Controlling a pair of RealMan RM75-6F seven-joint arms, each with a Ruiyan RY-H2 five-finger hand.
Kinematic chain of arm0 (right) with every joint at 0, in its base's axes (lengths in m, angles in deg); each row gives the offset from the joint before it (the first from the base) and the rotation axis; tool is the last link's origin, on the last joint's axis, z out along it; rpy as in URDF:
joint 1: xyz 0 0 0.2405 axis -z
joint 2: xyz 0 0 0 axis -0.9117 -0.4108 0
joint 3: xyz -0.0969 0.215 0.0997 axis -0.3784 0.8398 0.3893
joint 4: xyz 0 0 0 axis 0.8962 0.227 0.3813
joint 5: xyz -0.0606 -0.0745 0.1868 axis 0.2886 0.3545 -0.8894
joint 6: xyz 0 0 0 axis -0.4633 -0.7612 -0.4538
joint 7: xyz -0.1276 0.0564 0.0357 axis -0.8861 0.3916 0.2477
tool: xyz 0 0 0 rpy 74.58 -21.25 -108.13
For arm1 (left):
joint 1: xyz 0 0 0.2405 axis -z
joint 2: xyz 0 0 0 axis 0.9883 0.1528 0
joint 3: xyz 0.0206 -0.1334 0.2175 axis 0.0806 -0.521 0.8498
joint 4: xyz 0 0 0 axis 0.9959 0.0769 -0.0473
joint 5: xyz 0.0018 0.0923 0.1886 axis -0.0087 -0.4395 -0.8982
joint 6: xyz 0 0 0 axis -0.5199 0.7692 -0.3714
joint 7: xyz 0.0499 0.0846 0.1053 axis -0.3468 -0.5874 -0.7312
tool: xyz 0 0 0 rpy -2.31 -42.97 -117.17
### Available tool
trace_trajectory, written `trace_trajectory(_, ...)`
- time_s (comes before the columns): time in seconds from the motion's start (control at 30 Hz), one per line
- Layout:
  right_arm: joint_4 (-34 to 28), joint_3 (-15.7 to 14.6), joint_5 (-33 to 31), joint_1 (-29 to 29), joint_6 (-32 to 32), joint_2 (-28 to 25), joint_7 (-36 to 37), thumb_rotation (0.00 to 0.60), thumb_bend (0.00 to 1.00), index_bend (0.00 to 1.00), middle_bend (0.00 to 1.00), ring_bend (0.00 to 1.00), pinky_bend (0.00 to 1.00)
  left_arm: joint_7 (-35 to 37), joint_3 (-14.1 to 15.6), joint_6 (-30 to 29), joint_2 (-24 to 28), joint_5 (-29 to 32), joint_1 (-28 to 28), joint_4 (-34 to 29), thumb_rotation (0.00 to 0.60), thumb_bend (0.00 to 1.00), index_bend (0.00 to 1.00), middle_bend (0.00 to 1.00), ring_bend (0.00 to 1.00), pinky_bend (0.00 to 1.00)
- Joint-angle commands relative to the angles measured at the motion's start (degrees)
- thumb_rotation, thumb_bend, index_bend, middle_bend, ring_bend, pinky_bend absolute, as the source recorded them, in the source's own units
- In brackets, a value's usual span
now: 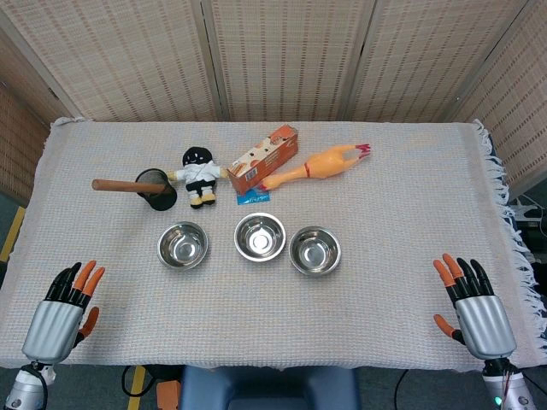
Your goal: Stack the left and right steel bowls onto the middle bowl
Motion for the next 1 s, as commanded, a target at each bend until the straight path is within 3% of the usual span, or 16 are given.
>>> trace_trajectory(0.03,0.0,0.1,-0.1,-0.1,0.1,0.0,0.1,0.6,0.09,0.0,0.0,0.0,0.0,0.4,0.0,0.6,-0.7,-0.3,0.5,0.7,0.6,0.47,0.0,0.0,0.0,0.13)
trace_trajectory(0.23,0.2,0.6,-1.3,-0.2,0.4,-0.1,0.2,0.6,0.09,0.0,0.0,0.0,0.0,3.5,-1.2,5.7,-8.6,-3.7,6.9,9.0,0.6,0.46,0.0,0.0,0.0,0.14)
trace_trajectory(0.5,0.4,1.9,-4.2,-0.8,2.2,0.2,-0.2,0.6,0.09,0.0,0.0,0.0,0.0,-3.7,-4.2,17.4,-18.7,0.1,14.6,17.1,0.6,0.46,0.02,0.0,0.0,0.13)
trace_trajectory(0.7,0.1,2.2,-5.2,-0.8,2.4,0.0,-0.2,0.6,0.09,0.0,0.0,0.0,0.0,-5.6,-4.8,19.8,-25.3,0.6,18.3,24.5,0.6,0.46,0.1,0.0,0.0,0.13)
trace_trajectory(1.0,-0.2,2.2,-4.7,-0.2,0.8,-0.9,0.9,0.6,0.09,0.0,0.0,0.0,0.0,-4.1,-5.9,19.7,-30.9,2.7,21.2,35.2,0.6,0.46,0.31,0.0,0.0,0.13)
